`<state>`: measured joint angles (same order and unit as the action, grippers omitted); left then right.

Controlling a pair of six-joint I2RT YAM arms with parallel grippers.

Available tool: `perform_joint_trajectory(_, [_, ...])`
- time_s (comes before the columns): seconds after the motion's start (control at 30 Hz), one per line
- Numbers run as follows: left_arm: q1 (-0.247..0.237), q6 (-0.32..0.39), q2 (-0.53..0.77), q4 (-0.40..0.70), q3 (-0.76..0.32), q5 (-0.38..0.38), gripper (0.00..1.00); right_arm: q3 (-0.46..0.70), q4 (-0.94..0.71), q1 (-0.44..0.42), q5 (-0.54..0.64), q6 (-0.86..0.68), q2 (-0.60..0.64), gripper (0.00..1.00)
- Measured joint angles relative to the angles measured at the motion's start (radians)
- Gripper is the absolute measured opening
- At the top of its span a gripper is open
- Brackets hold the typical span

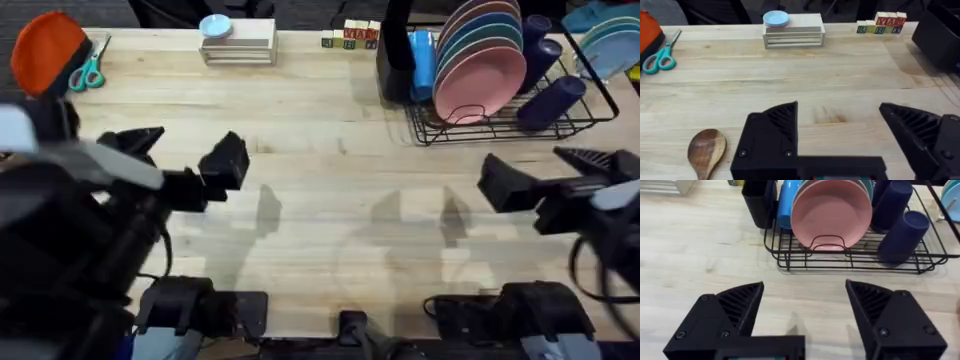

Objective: Pick up the spoon on the table one by one and put them onto the rack

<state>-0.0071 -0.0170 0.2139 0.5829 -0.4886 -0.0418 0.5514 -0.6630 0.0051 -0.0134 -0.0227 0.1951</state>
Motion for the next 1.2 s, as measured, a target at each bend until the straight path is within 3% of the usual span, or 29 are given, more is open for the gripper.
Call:
perform_joint_trajectory(0.43, [0.000, -0.003, 0.416, 0.153, -0.412, -0.010, 0.993, 0.493, -0.267, 0.000, -0.007, 0.000, 0.401, 0.994])
perform_joint_trajectory(0.5, [0.000, -0.003, 0.567, 0.244, -0.574, -0.028, 0.993, 0.672, -0.369, 0.000, -0.008, 0.000, 0.574, 0.994])
perform_joint_trajectory(0.57, [0.000, -0.003, 0.650, 0.304, -0.657, -0.040, 0.993, 0.747, -0.418, 0.000, -0.010, 0.000, 0.652, 0.994])
perform_joint_trajectory(0.73, [0.000, -0.003, 0.712, 0.327, -0.707, -0.044, 0.993, 0.773, -0.427, 0.000, -0.010, 0.000, 0.690, 0.994])
perform_joint_trajectory(1.2, [0.000, -0.003, 0.724, 0.334, -0.708, -0.044, 0.993, 0.775, -0.445, 0.000, -0.010, -0.004, 0.690, 0.993])
